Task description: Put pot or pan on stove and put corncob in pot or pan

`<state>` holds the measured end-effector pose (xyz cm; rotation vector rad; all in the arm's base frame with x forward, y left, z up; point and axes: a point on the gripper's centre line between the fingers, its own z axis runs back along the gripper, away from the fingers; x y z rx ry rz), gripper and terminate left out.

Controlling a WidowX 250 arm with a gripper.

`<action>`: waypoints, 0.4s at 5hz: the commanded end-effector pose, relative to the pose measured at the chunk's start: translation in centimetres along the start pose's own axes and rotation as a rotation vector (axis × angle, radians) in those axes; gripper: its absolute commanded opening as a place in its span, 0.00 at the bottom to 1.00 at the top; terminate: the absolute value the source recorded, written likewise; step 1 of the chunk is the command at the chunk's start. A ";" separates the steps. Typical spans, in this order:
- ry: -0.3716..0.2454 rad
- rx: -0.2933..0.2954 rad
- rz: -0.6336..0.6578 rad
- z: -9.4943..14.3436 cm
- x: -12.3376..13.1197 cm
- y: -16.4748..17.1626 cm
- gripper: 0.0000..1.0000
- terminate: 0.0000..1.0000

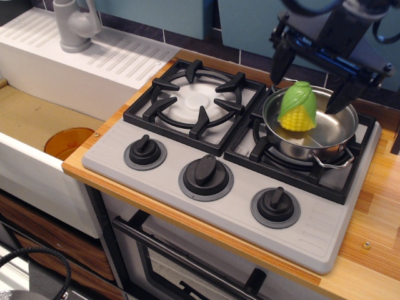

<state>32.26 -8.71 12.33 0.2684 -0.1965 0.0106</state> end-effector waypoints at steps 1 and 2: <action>-0.089 -0.045 -0.032 1.7 2.2 3.9 1.00 0.00; -0.109 -0.062 -0.062 0.3 2.9 5.4 1.00 0.00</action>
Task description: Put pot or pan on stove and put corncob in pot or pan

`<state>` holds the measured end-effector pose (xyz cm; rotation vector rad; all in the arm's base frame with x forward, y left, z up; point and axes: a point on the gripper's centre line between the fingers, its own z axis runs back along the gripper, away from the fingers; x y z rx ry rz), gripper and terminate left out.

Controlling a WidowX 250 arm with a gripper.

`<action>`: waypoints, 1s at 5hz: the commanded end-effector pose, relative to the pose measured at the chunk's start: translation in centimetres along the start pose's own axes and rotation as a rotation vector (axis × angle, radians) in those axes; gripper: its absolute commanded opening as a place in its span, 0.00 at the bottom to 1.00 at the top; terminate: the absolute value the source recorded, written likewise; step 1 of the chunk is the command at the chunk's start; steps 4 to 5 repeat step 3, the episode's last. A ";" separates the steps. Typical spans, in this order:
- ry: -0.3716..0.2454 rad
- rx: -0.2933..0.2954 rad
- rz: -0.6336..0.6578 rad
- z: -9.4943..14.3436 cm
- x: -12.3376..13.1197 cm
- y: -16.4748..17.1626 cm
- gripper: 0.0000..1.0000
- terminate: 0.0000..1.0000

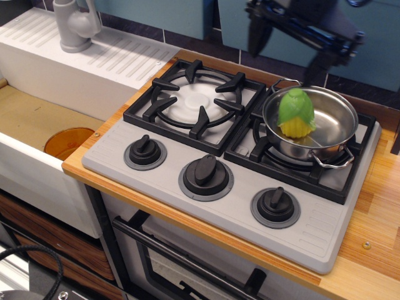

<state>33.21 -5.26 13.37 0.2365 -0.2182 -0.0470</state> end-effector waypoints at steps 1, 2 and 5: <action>-0.088 -0.038 -0.032 -0.4 2.2 3.3 1.00 0.00; -0.085 -0.060 -0.025 -0.5 2.3 3.7 1.00 0.00; -0.091 -0.055 -0.023 -0.7 2.5 3.4 1.00 1.00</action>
